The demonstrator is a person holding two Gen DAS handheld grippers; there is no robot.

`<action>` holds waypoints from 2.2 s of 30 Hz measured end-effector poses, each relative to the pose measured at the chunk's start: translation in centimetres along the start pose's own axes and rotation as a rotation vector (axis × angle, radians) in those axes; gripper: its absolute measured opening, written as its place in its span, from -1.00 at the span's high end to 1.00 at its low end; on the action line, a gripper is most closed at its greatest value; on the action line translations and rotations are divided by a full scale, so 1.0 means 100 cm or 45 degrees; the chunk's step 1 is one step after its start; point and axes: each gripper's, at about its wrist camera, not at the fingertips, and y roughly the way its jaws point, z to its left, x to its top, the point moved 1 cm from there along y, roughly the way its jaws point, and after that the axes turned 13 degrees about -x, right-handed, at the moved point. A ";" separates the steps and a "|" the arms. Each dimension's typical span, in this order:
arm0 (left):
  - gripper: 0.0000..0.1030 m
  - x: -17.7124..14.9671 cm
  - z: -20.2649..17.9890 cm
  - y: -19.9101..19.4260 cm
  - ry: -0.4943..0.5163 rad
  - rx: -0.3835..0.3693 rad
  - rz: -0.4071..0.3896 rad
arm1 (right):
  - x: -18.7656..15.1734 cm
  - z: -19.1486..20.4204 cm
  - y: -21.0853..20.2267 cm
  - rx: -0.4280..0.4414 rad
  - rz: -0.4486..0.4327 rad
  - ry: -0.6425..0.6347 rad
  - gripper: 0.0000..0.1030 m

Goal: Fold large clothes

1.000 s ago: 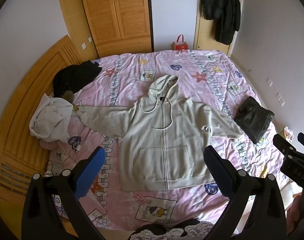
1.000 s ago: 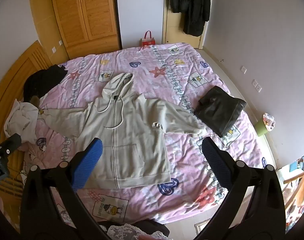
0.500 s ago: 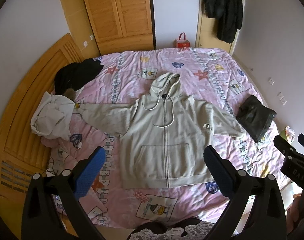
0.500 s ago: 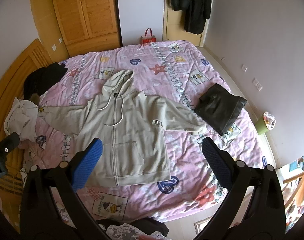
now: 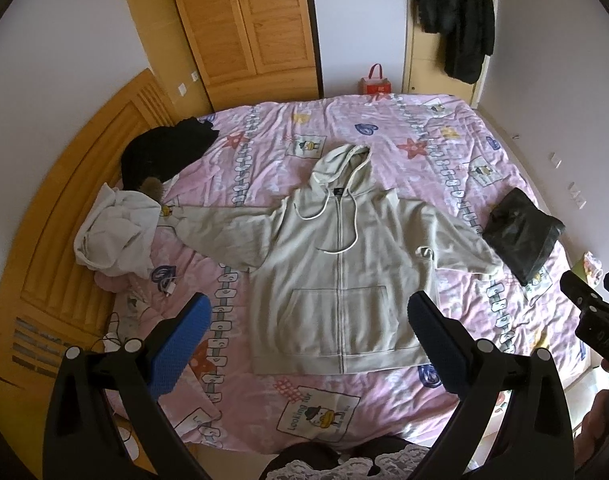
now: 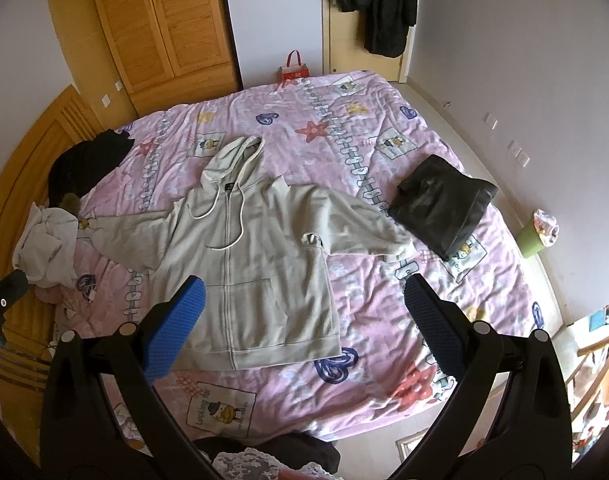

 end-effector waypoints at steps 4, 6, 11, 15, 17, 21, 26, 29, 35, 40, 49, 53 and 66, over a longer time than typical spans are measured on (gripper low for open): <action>-0.86 0.004 -0.009 -0.003 -0.010 0.029 -0.001 | 0.003 -0.009 0.007 0.027 0.018 -0.003 -0.88; -0.86 0.008 -0.012 -0.002 -0.018 0.043 0.002 | 0.005 -0.016 0.012 0.045 0.031 -0.010 -0.88; -0.86 0.017 -0.020 -0.007 -0.075 0.095 -0.005 | 0.011 -0.031 0.023 0.064 0.067 -0.071 -0.88; -0.86 0.023 -0.016 -0.013 -0.120 0.112 -0.039 | 0.019 -0.051 0.018 0.032 0.040 -0.090 -0.88; -0.86 0.028 -0.011 -0.015 -0.144 0.117 -0.054 | 0.022 -0.064 0.017 0.016 0.030 -0.071 -0.88; -0.86 0.038 0.010 -0.013 -0.187 0.168 -0.075 | 0.037 -0.078 0.025 -0.003 0.022 -0.041 -0.88; -0.86 0.052 0.055 0.005 -0.234 0.223 -0.064 | 0.050 -0.069 0.029 -0.016 0.004 0.008 -0.88; -0.86 0.065 0.100 0.029 -0.261 0.254 -0.043 | 0.057 -0.058 0.029 -0.042 -0.023 0.046 -0.88; -0.86 0.105 0.212 0.105 -0.319 0.233 0.035 | 0.081 -0.009 0.053 -0.123 0.013 0.137 -0.88; -0.86 0.148 0.340 0.189 -0.435 0.158 0.126 | 0.112 0.073 0.094 -0.121 0.062 0.125 -0.88; -0.86 0.172 0.534 0.376 -0.699 0.045 0.334 | 0.175 0.297 0.209 0.033 0.147 -0.056 -0.88; -0.85 0.153 0.593 0.483 -0.806 -0.046 0.471 | 0.176 0.433 0.278 0.313 0.160 -0.187 -0.88; -0.71 0.083 0.720 0.670 -1.041 -0.058 0.645 | 0.124 0.685 0.414 0.527 0.265 -0.415 -0.88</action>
